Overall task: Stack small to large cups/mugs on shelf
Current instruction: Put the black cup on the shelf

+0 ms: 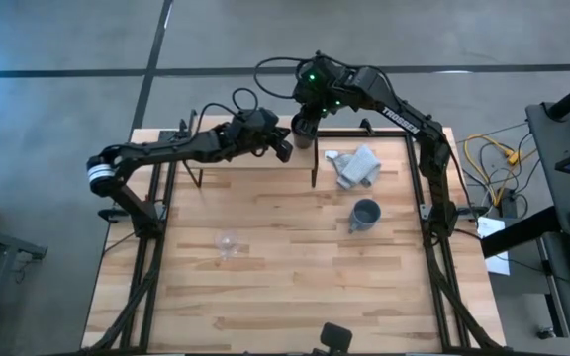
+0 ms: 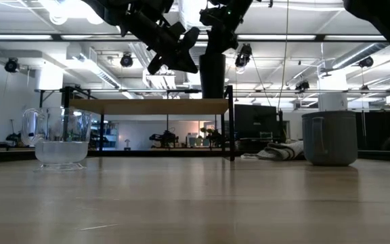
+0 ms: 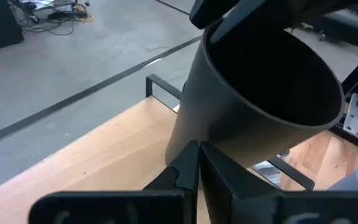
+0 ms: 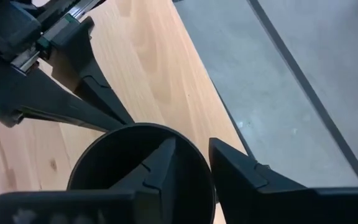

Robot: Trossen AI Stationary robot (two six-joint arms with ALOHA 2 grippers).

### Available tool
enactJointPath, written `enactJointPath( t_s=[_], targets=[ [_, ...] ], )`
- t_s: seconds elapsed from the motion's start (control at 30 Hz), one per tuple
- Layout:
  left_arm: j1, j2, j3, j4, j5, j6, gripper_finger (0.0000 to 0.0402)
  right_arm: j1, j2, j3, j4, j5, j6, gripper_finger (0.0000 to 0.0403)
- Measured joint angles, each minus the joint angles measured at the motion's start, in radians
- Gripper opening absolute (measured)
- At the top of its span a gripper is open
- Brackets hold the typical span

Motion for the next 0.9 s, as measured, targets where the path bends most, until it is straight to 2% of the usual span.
enactJointPath(
  t_s=[0.33,0.7,0.9],
  targets=[
    [0.013,-0.068,0.001,-0.067,-0.009,0.014,0.0,-0.001,0.0,0.0,0.011,0.007,-0.01,0.0077],
    [0.019,-0.192,0.001,-0.175,-0.035,0.045,0.0,0.014,-0.012,0.0,0.046,0.008,0.036,0.009],
    [0.019,-0.246,0.001,-0.214,-0.036,0.05,0.0,0.021,-0.01,-0.004,0.022,0.008,-0.007,0.0073]
  ],
)
